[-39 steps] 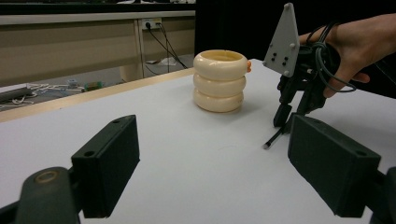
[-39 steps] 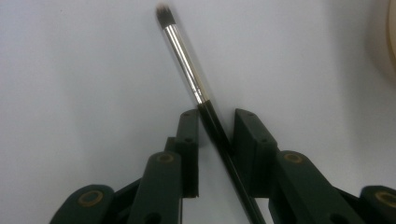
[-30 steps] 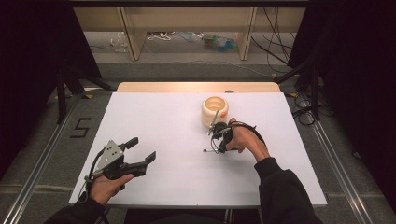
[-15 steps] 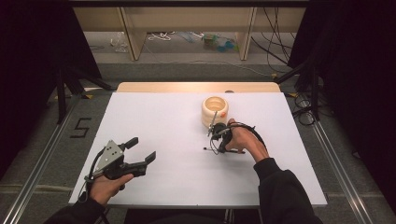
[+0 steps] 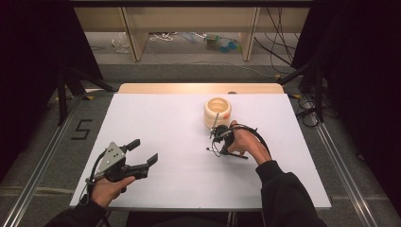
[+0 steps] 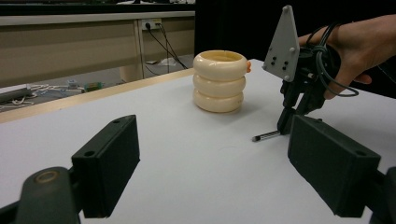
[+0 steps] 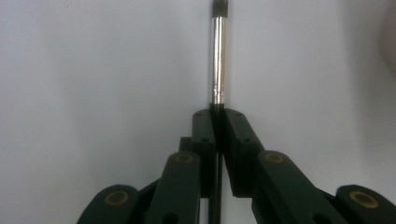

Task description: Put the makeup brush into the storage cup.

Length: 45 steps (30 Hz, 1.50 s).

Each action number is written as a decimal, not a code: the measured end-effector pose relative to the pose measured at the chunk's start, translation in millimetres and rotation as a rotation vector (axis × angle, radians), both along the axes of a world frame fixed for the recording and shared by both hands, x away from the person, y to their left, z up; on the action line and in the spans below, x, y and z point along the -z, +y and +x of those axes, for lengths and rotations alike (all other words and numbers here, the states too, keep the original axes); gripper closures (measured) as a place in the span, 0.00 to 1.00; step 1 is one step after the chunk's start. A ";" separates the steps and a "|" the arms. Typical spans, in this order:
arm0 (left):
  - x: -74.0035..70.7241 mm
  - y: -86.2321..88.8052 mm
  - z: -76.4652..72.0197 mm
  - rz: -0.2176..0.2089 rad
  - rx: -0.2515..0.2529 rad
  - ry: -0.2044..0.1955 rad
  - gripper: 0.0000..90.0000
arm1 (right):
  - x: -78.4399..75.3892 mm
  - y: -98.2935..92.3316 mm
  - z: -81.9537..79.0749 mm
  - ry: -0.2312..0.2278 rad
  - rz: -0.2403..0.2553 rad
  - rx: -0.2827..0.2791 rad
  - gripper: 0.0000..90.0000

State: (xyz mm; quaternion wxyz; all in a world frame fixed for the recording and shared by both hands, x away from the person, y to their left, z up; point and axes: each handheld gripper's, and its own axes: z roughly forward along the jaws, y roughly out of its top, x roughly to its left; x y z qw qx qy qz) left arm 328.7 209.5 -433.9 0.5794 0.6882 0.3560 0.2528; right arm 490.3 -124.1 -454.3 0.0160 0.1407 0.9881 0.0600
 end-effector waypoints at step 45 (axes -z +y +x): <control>-1.6 2.6 -0.1 -0.007 -0.007 -0.006 0.18 | -68.7 -54.8 4.6 -0.226 0.759 0.244 0.93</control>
